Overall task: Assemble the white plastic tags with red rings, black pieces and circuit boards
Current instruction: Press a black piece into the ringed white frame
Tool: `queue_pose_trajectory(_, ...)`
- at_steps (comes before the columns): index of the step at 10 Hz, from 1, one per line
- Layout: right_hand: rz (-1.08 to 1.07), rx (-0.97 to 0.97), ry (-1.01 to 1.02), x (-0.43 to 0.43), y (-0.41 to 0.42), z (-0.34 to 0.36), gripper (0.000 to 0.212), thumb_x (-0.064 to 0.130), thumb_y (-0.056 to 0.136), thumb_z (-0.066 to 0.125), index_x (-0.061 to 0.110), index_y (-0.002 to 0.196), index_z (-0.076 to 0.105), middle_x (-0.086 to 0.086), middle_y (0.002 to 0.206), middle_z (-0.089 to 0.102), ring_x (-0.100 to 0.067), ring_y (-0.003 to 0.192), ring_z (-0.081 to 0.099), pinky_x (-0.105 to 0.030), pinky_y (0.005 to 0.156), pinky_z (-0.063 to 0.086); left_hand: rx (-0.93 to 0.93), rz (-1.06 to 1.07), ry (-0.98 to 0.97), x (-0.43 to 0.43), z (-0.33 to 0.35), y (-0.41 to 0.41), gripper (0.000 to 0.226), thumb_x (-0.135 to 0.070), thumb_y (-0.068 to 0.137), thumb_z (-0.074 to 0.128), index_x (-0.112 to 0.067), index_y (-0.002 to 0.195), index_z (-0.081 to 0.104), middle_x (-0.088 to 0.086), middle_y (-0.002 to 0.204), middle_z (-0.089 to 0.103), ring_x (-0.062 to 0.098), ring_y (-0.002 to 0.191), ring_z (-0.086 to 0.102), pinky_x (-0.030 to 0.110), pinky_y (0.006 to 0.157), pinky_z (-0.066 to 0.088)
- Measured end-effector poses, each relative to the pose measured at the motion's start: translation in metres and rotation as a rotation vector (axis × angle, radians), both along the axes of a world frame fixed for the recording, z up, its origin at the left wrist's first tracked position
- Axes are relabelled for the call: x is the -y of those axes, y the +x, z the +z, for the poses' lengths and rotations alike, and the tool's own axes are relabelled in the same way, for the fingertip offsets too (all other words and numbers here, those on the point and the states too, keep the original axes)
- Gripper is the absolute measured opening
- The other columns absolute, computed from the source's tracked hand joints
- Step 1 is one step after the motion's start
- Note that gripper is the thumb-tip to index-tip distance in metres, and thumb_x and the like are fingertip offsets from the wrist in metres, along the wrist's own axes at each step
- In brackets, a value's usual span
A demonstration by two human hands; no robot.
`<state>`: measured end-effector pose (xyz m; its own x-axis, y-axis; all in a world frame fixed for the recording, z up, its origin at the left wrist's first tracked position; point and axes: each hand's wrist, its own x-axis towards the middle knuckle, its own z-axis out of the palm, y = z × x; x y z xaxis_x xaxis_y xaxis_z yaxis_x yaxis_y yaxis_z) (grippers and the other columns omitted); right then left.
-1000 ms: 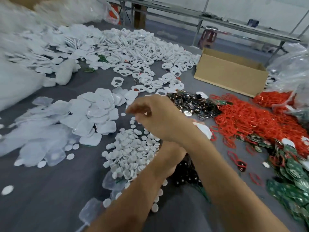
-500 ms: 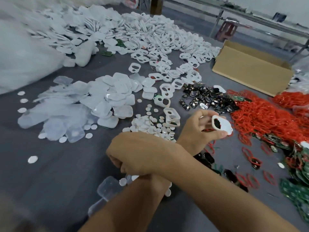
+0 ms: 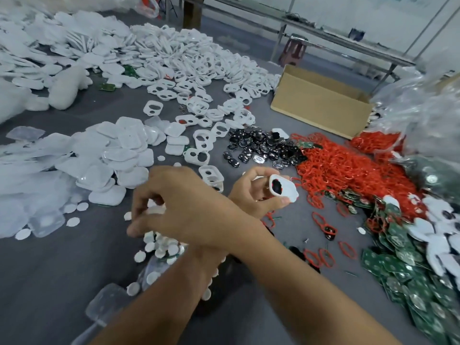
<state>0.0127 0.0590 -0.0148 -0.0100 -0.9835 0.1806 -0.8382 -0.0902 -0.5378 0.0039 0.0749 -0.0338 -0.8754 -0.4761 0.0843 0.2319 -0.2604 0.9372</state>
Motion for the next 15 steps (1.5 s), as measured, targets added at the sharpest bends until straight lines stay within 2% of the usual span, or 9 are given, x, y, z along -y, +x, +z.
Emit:
queue_pose_trajectory(1, -0.154, 0.319, -0.325, -0.028, -0.011, 0.036, 0.014, 0.037, 0.076, 0.076, 0.033, 0.069, 0.064, 0.012, 0.052, 0.046, -0.007, 0.046, 0.038, -0.015, 0.044, 0.029, -0.025, 0.011, 0.032, -0.002, 0.002, -0.002, 0.044, 0.021, 0.076, 0.068, 0.002, 0.11, 0.049, 0.011, 0.105, 0.065, 0.003, 0.08, 0.067, 0.022, 0.073, 0.052)
queue_pose_trajectory(2, -0.316, 0.628, -0.514, -0.067, -0.042, 0.05, 0.009, 0.019, 0.076, 0.078, 0.025, 0.073, 0.072, 0.013, 0.053, 0.053, 0.0, 0.045, 0.041, -0.011, 0.046, 0.033, -0.022, 0.043, 0.113, -0.001, 0.003, -0.001, 0.056, 0.006, 0.069, 0.072, 0.01, 0.121, 0.052, 0.019, 0.109, 0.068, 0.022, 0.093, 0.065, 0.032, 0.077, 0.052)
queue_pose_trajectory(3, -0.535, 0.731, -0.59, -0.095, -0.075, 0.04, 0.01, 0.009, 0.08, 0.073, 0.02, 0.08, 0.073, 0.011, 0.063, 0.063, -0.007, 0.058, 0.052, -0.016, 0.057, 0.042, 0.022, 0.129, 0.143, 0.004, -0.003, 0.001, 0.046, 0.01, 0.075, 0.075, -0.005, 0.114, 0.057, 0.013, 0.105, 0.071, 0.019, 0.087, 0.067, 0.03, 0.074, 0.056)
queue_pose_trajectory(4, -0.633, 0.688, -0.603, -0.112, -0.097, 0.03, 0.005, 0.015, 0.087, 0.068, 0.014, 0.087, 0.073, 0.004, 0.073, 0.066, -0.011, 0.066, 0.055, -0.02, 0.064, 0.045, 0.041, 0.212, 0.143, 0.008, -0.008, 0.0, 0.041, 0.003, 0.074, 0.077, -0.017, 0.106, 0.06, 0.007, 0.107, 0.072, 0.019, 0.096, 0.069, 0.035, 0.082, 0.057)
queue_pose_trajectory(6, -0.62, 0.667, -0.574, -0.116, -0.112, 0.028, 0.021, -0.006, 0.082, 0.068, 0.015, 0.082, 0.07, 0.001, 0.068, 0.069, -0.015, 0.065, 0.066, -0.023, 0.063, 0.049, -0.004, 0.225, 0.156, 0.009, -0.006, 0.001, 0.043, 0.0, 0.073, 0.076, -0.012, 0.111, 0.059, 0.005, 0.106, 0.073, 0.033, 0.103, 0.068, 0.029, 0.075, 0.059)
queue_pose_trajectory(8, -0.597, 0.764, -0.59, -0.116, -0.113, 0.033, 0.034, -0.004, 0.081, 0.07, 0.017, 0.101, 0.053, 0.0, 0.074, 0.073, -0.016, 0.068, 0.07, -0.022, 0.065, 0.052, -0.036, 0.198, 0.184, 0.007, -0.002, 0.002, 0.053, -0.014, 0.06, 0.076, -0.013, 0.11, 0.059, 0.009, 0.109, 0.072, 0.035, 0.105, 0.066, 0.035, 0.08, 0.058)
queue_pose_trajectory(9, -0.61, 0.77, -0.553, -0.117, -0.114, 0.034, 0.031, -0.004, 0.082, 0.07, 0.012, 0.104, 0.056, 0.001, 0.073, 0.072, -0.014, 0.068, 0.069, -0.022, 0.064, 0.051, -0.04, 0.201, 0.162, 0.007, -0.002, 0.003, 0.054, -0.012, 0.062, 0.077, -0.012, 0.112, 0.058, 0.013, 0.111, 0.07, 0.039, 0.108, 0.064, 0.04, 0.086, 0.056)
queue_pose_trajectory(11, -0.594, 0.851, -0.38, -0.115, -0.111, 0.033, 0.018, -0.006, 0.083, 0.066, 0.004, 0.098, 0.064, -0.004, 0.071, 0.067, -0.016, 0.064, 0.068, -0.021, 0.054, 0.049, -0.041, 0.185, 0.114, 0.006, -0.002, 0.003, 0.054, -0.012, 0.062, 0.078, -0.01, 0.112, 0.059, 0.008, 0.098, 0.073, 0.026, 0.092, 0.069, 0.042, 0.084, 0.058)
queue_pose_trajectory(15, -0.717, 0.481, -0.249, -0.106, -0.104, 0.026, 0.011, 0.002, 0.085, 0.067, 0.011, 0.091, 0.069, -0.001, 0.074, 0.066, -0.008, 0.051, 0.062, -0.019, 0.054, 0.044, -0.047, 0.171, 0.061, 0.009, -0.006, 0.003, 0.045, -0.001, 0.07, 0.078, -0.013, 0.109, 0.06, 0.006, 0.102, 0.073, 0.017, 0.089, 0.07, 0.03, 0.073, 0.059)
